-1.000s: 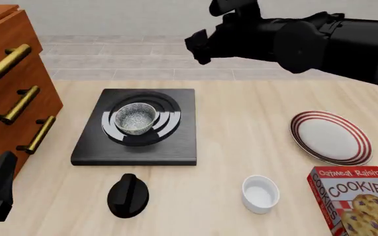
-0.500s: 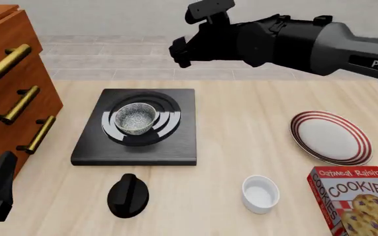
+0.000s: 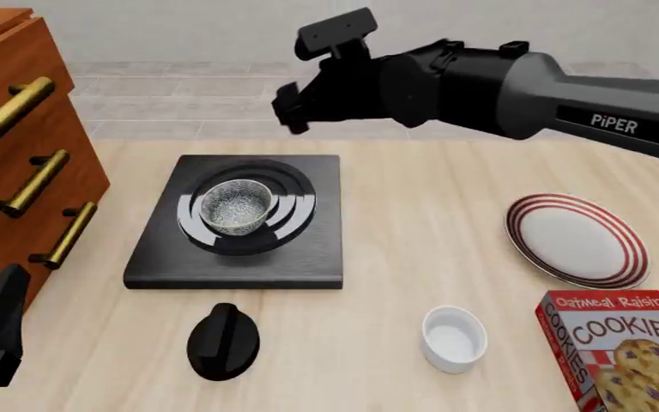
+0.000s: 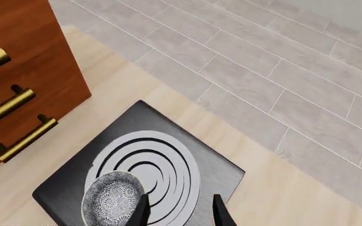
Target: Pick the akita bowl on the stove and place it on the plate.
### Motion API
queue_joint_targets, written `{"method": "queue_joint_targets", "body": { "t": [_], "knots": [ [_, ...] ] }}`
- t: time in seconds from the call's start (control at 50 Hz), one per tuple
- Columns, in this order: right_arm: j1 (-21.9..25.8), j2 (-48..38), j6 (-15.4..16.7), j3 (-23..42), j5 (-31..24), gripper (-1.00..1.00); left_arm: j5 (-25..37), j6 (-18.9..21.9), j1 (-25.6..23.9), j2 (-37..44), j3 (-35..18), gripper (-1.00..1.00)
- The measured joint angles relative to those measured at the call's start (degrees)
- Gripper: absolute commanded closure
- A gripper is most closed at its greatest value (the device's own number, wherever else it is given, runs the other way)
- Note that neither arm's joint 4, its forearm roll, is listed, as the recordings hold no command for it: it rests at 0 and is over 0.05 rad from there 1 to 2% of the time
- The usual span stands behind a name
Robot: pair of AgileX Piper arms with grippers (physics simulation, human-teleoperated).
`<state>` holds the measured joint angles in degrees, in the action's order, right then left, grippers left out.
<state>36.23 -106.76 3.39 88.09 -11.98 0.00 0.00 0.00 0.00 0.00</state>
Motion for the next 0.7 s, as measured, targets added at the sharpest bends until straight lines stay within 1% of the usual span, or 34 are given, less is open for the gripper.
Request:
{"method": "queue_joint_targets", "body": {
  "t": [0.56,0.7],
  "knots": [
    [2.5,-2.5,-1.6,0.9,-0.5,-1.00,0.0,0.0,0.0,0.0,0.0,-1.00],
    [2.5,-3.5,-2.1,1.7,-0.7,-1.00,0.0,0.0,0.0,0.0,0.0,-1.00]
  ]
}}
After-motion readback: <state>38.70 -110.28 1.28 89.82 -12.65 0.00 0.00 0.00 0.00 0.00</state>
